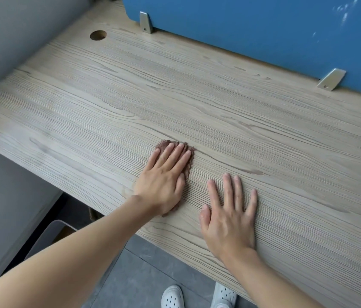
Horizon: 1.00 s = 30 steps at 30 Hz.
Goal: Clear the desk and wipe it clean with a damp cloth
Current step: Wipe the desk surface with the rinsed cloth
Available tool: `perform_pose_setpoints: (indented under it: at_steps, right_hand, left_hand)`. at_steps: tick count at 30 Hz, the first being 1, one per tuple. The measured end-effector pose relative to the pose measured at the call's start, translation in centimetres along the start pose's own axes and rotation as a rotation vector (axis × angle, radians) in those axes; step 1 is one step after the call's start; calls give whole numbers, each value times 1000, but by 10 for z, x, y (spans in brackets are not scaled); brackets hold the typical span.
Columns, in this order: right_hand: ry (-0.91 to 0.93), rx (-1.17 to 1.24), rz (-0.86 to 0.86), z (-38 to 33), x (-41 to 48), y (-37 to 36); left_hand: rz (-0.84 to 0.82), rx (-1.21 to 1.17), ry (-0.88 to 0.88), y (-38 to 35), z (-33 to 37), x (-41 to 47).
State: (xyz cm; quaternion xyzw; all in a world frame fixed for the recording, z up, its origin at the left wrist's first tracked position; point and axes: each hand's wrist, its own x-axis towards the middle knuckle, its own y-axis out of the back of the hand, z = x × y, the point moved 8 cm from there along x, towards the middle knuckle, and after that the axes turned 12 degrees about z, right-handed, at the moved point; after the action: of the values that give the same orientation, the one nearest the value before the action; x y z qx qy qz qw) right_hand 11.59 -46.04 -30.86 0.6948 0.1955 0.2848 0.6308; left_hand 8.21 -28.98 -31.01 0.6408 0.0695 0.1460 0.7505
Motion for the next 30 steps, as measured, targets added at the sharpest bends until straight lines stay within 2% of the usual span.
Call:
perform_pose_setpoints:
  at_steps: [2, 8, 13, 19, 25, 30]
  right_hand:
    - [-4, -1, -5, 1, 0, -1]
    - [-11, 5, 2, 1, 2, -1]
    - [-10, 1, 0, 1, 2, -2]
    - [-12, 10, -8, 0, 2, -3]
    - [-10, 11, 17, 1, 4, 0]
    - [6, 47, 42, 1, 7, 6]
  left_hand:
    - [13, 10, 12, 0, 8, -3]
    - [-28, -21, -150, -5, 17, -4]
    - [26, 52, 19, -3, 8, 22]
    - [-34, -38, -193, -9, 35, 4]
    - [39, 44, 20, -7, 11, 41]
    - [7, 27, -64, -7, 22, 26]
